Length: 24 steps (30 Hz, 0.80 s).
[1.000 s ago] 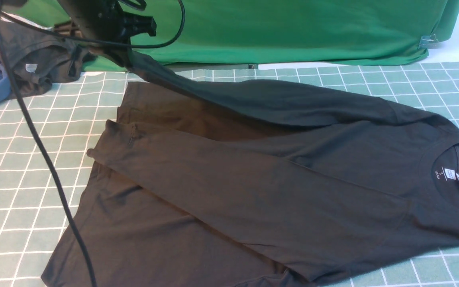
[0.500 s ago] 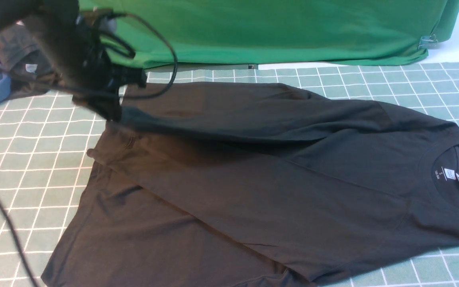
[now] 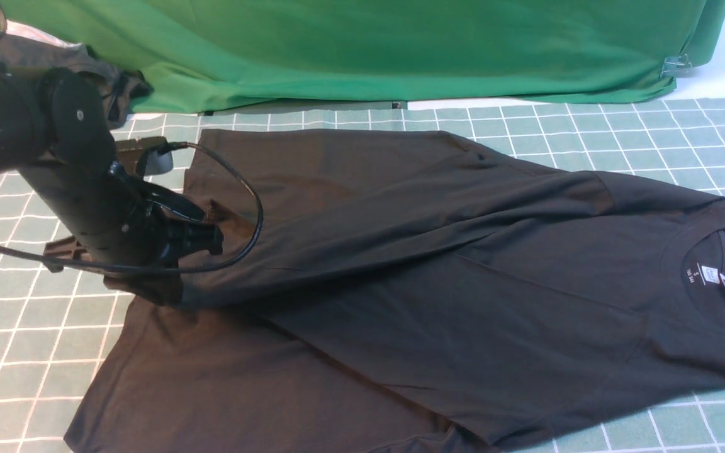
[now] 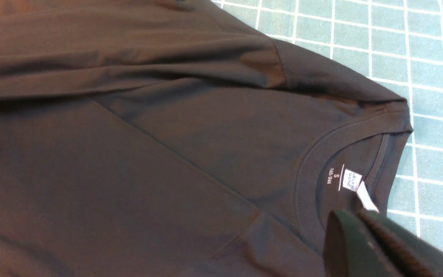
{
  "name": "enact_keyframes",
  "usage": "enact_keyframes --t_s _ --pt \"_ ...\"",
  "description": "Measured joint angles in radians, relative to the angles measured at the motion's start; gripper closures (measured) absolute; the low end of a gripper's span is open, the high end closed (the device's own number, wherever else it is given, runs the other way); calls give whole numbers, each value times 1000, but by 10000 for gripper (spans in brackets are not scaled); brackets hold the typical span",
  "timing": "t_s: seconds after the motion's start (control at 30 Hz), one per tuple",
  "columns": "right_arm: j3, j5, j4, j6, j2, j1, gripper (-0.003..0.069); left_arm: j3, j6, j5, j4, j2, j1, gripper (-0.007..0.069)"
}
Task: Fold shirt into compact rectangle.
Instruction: 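Fold the left side of the dark shirt inward over its body with the left gripper, then grasp the near edge of the shirt at its hem and shoulder corners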
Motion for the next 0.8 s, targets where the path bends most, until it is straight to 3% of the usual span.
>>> enact_keyframes --t_s 0.13,0.23,0.37,0.4,0.43,0.6,0.8 --pt "0 1 3 -1 0 0 637 19 -1 -11 -15 0 0 580" --pt "0 1 6 -2 0 0 637 31 -1 -13 -15 0 0 509" --pt "19 -12 6 -6 0 0 637 33 -1 22 0 0 0 339" --pt "22 -13 6 -6 0 0 637 33 -1 27 0 0 0 331" --pt "36 -15 6 -6 0 0 637 33 -7 85 36 0 0 267" --pt "49 -17 7 -8 0 0 637 75 -94 184 157 -13 0 194" --pt "50 -21 8 -9 0 0 637 279 -172 86 197 -101 0 196"
